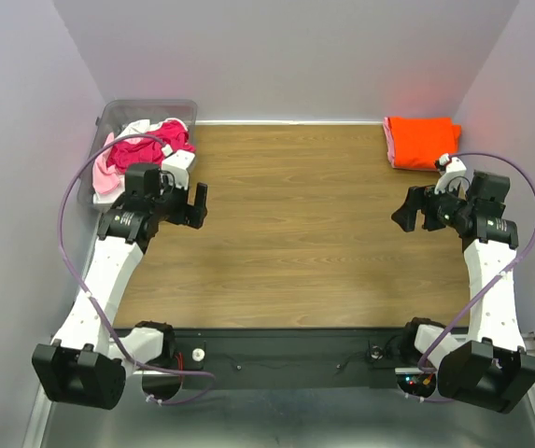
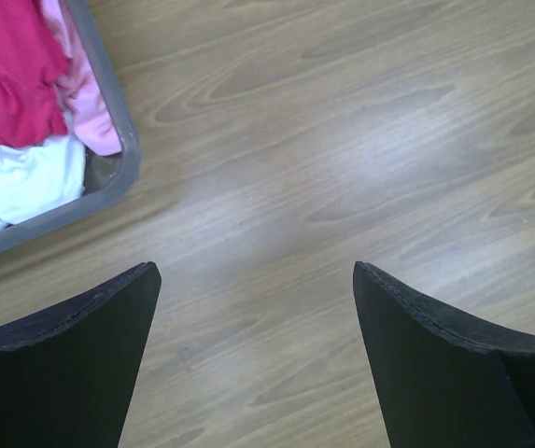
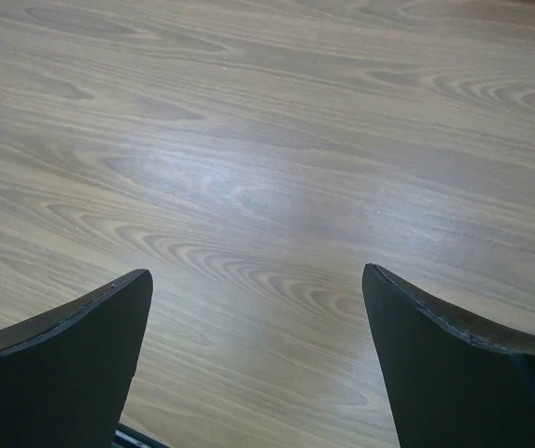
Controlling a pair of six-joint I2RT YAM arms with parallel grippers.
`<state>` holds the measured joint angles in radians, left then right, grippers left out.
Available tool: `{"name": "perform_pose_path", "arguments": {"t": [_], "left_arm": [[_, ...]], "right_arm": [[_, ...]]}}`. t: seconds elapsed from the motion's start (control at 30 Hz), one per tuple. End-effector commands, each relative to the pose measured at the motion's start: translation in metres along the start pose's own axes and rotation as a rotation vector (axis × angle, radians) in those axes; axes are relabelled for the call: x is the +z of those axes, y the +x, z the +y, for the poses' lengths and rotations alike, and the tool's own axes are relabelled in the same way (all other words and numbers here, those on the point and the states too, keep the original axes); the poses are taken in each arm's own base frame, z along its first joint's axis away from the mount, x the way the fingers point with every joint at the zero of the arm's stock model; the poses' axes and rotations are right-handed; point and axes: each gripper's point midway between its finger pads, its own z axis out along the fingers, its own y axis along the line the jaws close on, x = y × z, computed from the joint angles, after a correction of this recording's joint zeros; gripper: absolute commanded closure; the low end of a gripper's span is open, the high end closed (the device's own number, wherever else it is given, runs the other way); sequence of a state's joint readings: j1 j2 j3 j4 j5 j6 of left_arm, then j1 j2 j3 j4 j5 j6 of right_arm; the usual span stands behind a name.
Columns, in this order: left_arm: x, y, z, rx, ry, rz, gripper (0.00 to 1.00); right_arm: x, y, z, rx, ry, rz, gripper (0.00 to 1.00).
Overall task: Fold and stack the t-shirts
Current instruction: Grab the tshirt from the pile
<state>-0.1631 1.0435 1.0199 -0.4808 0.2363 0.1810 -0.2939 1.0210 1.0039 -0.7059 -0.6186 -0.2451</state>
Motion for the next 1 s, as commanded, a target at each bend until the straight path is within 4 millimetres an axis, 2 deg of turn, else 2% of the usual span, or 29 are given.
{"name": "perform_pose_path", "arguments": {"t": [0.0,0.03,0.07,0.13,0.17,0.2,0.23,0.27,0.33,0.4,0.43,0.5,0.53,0.57,0.6,0.63,0.67,0.7,0.73,0.9,0.97], "left_arm": [[-0.005,-0.033,0.002,0.009,0.063,-0.033,0.04],[0.005,-0.035,0.003,0.001,0.105,-0.010,0.04],[0.001,-0.055,0.007,0.008,0.111,-0.039,0.04],[0.004,-0.074,0.022,0.014,0.089,-0.058,0.04],[0.009,-0.093,0.031,0.026,0.072,-0.076,0.04],[0.011,-0.101,0.045,0.022,0.036,-0.082,0.04],[0.018,-0.118,0.057,0.027,0.012,-0.095,0.04],[0.022,-0.126,0.064,0.030,-0.005,-0.097,0.04],[0.031,-0.145,0.100,0.006,-0.073,-0.107,0.04],[0.040,-0.154,0.123,-0.011,-0.115,-0.115,0.05],[0.050,-0.159,0.142,-0.018,-0.134,-0.117,0.06],[0.062,-0.161,0.159,-0.024,-0.147,-0.108,0.07],[0.081,-0.150,0.171,-0.041,-0.145,-0.070,0.08],[0.083,-0.159,0.180,-0.034,-0.158,-0.081,0.08],[0.090,-0.157,0.186,-0.036,-0.166,-0.073,0.09],[0.108,-0.147,0.194,-0.050,-0.160,-0.041,0.09],[0.111,-0.152,0.202,-0.047,-0.172,-0.055,0.09],[0.119,-0.149,0.207,-0.051,-0.181,-0.046,0.10],[0.135,-0.142,0.215,-0.058,-0.186,-0.032,0.10],[0.180,-0.112,0.239,-0.092,-0.227,0.019,0.10],[0.202,-0.092,0.248,-0.114,-0.243,0.066,0.11]], "right_arm": [[-0.004,-0.012,0.010,0.006,-0.039,-0.042,0.00],[-0.003,-0.012,0.013,0.016,-0.055,-0.041,0.00],[-0.002,-0.010,0.013,0.019,-0.060,-0.036,0.00],[0.002,-0.008,0.010,0.031,-0.063,-0.022,0.00],[0.004,-0.009,0.008,0.038,-0.057,-0.016,0.00],[0.005,-0.010,0.006,0.046,-0.053,-0.013,0.00],[0.008,-0.009,0.005,0.062,-0.054,-0.002,0.00],[0.009,-0.009,0.004,0.066,-0.054,0.002,0.00],[0.012,-0.012,0.000,0.063,-0.053,0.005,0.00],[0.015,-0.014,-0.003,0.071,-0.050,0.013,0.00],[0.017,-0.014,-0.006,0.073,-0.043,0.020,0.00],[0.020,-0.012,-0.010,0.079,-0.038,0.034,0.00],[0.021,-0.013,-0.010,0.084,-0.038,0.034,0.00],[0.024,-0.012,-0.011,0.095,-0.043,0.044,0.00],[0.026,-0.011,-0.010,0.104,-0.054,0.047,0.00],[0.026,-0.011,-0.010,0.110,-0.056,0.049,0.00],[0.029,-0.010,-0.011,0.116,-0.061,0.056,0.00],[0.030,-0.009,-0.012,0.120,-0.062,0.061,0.00],[0.031,-0.008,-0.013,0.118,-0.059,0.064,0.00],[0.038,0.001,-0.019,0.126,-0.051,0.098,0.00],[0.040,0.003,-0.023,0.139,-0.040,0.111,0.00]]}}
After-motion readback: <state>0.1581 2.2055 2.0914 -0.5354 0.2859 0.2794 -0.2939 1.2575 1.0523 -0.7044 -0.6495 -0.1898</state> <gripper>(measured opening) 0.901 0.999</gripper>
